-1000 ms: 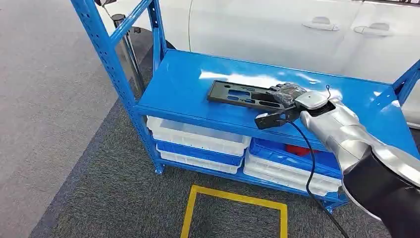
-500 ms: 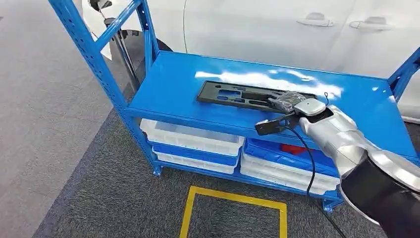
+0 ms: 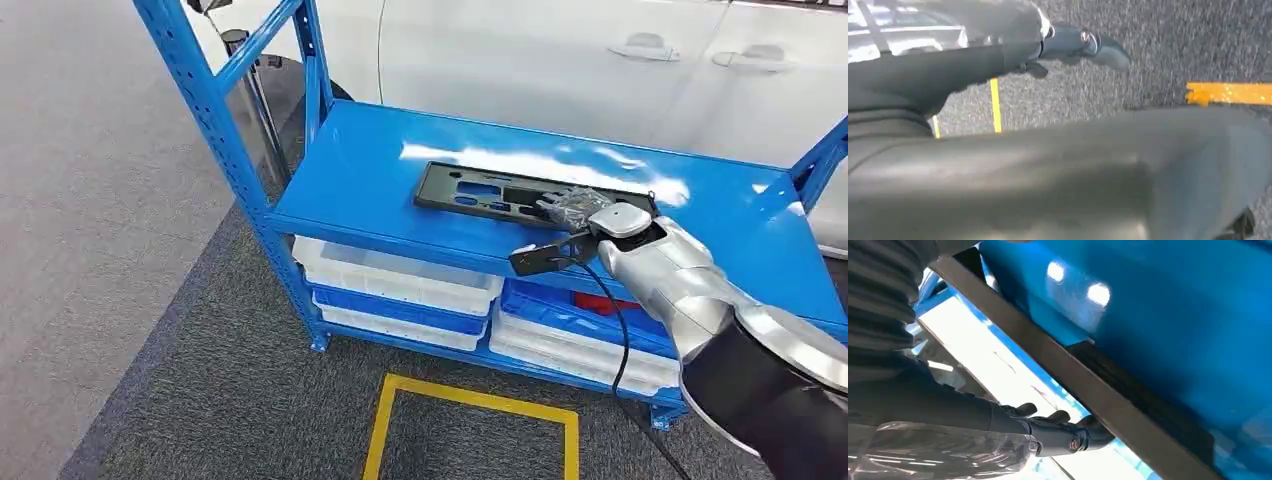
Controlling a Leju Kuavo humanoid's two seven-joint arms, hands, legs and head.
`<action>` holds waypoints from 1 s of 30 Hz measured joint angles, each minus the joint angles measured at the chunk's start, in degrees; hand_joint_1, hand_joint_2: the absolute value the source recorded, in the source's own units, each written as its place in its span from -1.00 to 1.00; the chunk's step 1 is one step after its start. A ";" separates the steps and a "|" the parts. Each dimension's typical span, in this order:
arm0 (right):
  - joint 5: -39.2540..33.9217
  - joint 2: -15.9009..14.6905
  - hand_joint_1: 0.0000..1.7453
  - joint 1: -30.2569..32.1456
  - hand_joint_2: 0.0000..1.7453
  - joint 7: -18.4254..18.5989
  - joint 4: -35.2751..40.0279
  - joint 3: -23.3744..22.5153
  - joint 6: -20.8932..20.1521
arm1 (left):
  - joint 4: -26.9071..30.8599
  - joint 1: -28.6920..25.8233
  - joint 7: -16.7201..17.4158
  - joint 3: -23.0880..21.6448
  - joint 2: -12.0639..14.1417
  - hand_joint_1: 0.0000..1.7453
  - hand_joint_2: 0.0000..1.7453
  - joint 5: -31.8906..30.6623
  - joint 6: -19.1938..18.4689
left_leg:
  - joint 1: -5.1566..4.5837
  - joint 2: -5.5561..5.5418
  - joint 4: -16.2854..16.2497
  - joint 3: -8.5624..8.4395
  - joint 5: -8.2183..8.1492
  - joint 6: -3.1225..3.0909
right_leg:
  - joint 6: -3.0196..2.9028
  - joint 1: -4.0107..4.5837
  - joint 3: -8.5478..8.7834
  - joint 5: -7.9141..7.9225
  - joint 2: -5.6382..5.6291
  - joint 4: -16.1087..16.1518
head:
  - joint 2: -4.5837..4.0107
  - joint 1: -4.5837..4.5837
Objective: Take the parts from the cabinet and place them on the table.
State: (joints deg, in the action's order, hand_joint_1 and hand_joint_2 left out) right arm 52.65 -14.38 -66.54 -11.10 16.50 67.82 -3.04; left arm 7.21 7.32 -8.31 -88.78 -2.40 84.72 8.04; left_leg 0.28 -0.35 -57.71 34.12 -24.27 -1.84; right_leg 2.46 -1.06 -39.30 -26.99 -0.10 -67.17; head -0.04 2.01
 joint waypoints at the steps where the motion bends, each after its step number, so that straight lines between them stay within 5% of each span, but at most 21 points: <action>1: 0.00 0.00 -1.00 -0.06 1.00 0.02 0.00 -0.09 0.00 | 0.00 0.01 -0.07 0.00 -0.04 -1.00 -1.00 0.00 0.00 | 0.05 -0.01 -0.38 -0.03 -0.30 0.28 | 0.09 -0.20 3.05 2.67 0.10 6.14 | 0.00 0.00; 2: -0.02 0.00 -1.00 -0.07 1.00 0.04 -0.02 -0.15 0.02 | 0.00 0.01 -0.11 0.00 -0.02 -1.00 -1.00 0.00 0.00 | -0.13 -0.03 -0.60 0.17 -0.55 0.62 | -0.03 -0.14 4.17 1.94 0.06 8.33 | 0.00 0.00; 3: -0.04 0.02 -1.00 -0.02 1.00 0.02 -0.02 -0.15 0.04 | 0.00 0.07 -0.13 0.00 -0.02 -1.00 -1.00 0.00 0.00 | -0.31 -0.07 -0.92 0.32 -0.68 0.85 | -0.78 0.24 3.95 2.31 -0.21 8.60 | 0.00 0.02; 7: -0.04 0.04 -0.96 0.03 1.00 0.04 -0.13 -0.31 0.04 | 0.00 0.01 -0.15 0.00 -0.02 -1.00 -1.00 0.00 0.02 | -0.10 -0.03 -0.99 0.46 -1.08 1.96 | -2.29 0.12 4.15 2.51 -0.15 8.84 | 0.00 0.02; 9: -0.07 0.04 0.84 -0.04 1.00 0.04 -0.13 -0.37 0.11 | 0.00 0.06 -0.15 0.00 -0.02 -1.00 -1.00 0.00 0.02 | 0.00 0.01 -6.04 2.39 -4.31 2.44 | -2.84 0.12 4.36 2.41 0.02 8.90 | 0.00 0.00; 10: -0.07 0.04 1.00 -0.02 1.00 0.04 -0.13 -0.37 0.13 | 0.00 0.03 -0.15 0.00 -0.02 -1.00 -1.00 0.00 0.02 | 0.10 0.01 -10.88 4.69 -6.58 2.62 | -2.89 0.20 4.36 2.39 0.05 8.89 | 0.00 0.00; 12: -0.06 0.04 1.00 0.06 1.00 0.04 -0.20 -0.37 0.13 | 0.00 -0.12 -0.15 0.00 -0.04 -1.00 -1.00 0.00 0.00 | 0.12 0.02 -19.12 8.74 -9.19 2.74 | -2.97 0.35 4.35 2.33 0.07 8.83 | 0.00 0.00; 13: -0.07 0.04 1.00 0.09 1.00 0.04 -0.22 -0.37 0.13 | 0.00 -0.20 -0.15 0.00 -0.04 -1.00 -1.00 0.00 0.00 | 0.12 0.01 -19.26 9.02 -8.36 2.65 | -3.01 0.38 4.40 2.30 0.03 8.81 | 0.00 0.00; 14: -0.07 0.04 1.00 0.08 1.00 0.04 -0.22 -0.37 0.15 | 0.00 -0.20 -0.15 0.00 -0.04 -1.00 -1.00 -0.02 0.00 | 0.11 0.01 -16.75 7.95 -6.44 2.47 | -3.02 0.41 4.45 2.27 -0.05 8.77 | 0.00 0.00; 16: -0.07 0.04 1.00 -0.02 1.00 0.04 -0.20 -0.42 0.17 | 0.00 -0.11 -0.22 0.00 -0.04 -1.00 -1.00 -0.06 -0.02 | 0.04 0.01 -6.48 3.10 -1.08 1.73 | -2.82 0.45 4.74 2.12 -0.23 8.75 | 0.00 0.00; 17: -0.07 0.04 1.00 -0.03 1.00 0.04 -0.20 -0.42 0.13 | 0.00 -0.06 -0.26 0.00 -0.02 -1.00 -1.00 -0.17 -0.07 | -0.14 0.02 -1.91 1.15 0.00 1.22 | -2.69 0.43 4.81 2.05 -0.21 8.77 | 0.00 0.00; 20: -0.07 -0.07 1.00 -0.10 1.00 0.20 -0.26 -0.46 0.02 | 0.00 -0.11 -0.31 0.00 -0.02 -1.00 -1.00 -0.17 -0.13 | -0.51 -0.08 -0.99 0.58 -0.46 1.00 | -1.72 0.57 4.55 2.19 -0.23 8.86 | 0.00 0.02; 23: -0.15 -0.17 1.00 -0.47 1.00 0.22 -0.26 -0.74 0.04 | 0.00 -0.09 -0.31 0.00 -0.04 -1.00 -1.00 -0.17 -0.13 | -0.02 0.11 0.31 0.03 0.37 0.00 | -0.87 0.46 4.38 1.27 -0.20 8.13 | 0.00 0.00; 27: -0.15 -0.22 1.00 -0.42 1.00 0.13 -0.26 -0.81 -0.24 | 0.00 -0.07 -0.31 0.00 -0.07 -1.00 -1.00 -0.17 -0.15 | -0.14 0.18 0.32 0.21 0.48 -0.37 | -0.33 0.29 -3.13 -6.21 -0.19 -7.98 | 0.00 0.00; 28: -0.15 -0.22 1.00 -0.32 1.00 0.09 -0.26 -0.81 -0.24 | 0.00 -0.15 -0.31 0.00 -0.07 -1.00 -1.00 -0.17 -0.15 | -0.13 0.18 0.26 0.22 0.47 -0.36 | -0.25 0.25 -3.81 -5.87 -0.18 -9.18 | 0.00 0.00; 30: -0.15 -0.22 1.00 -0.45 1.00 -0.04 -0.26 -0.83 -0.24 | 0.00 -0.11 -0.33 0.00 -0.09 -1.00 -1.00 -0.17 -0.18 | -0.10 0.17 0.06 0.20 0.42 -0.28 | -0.19 0.11 -0.93 -1.94 -0.12 -3.30 | 0.00 0.00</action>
State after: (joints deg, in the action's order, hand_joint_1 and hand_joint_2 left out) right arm 52.50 -14.60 -66.99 -11.15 16.24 66.99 -3.28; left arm 7.21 7.21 -8.63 -88.78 -2.49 84.54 7.87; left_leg 0.19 -0.19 -57.65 34.31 -23.86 -2.12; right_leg 2.27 -0.95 -40.23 -28.93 -0.22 -70.47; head -0.04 2.01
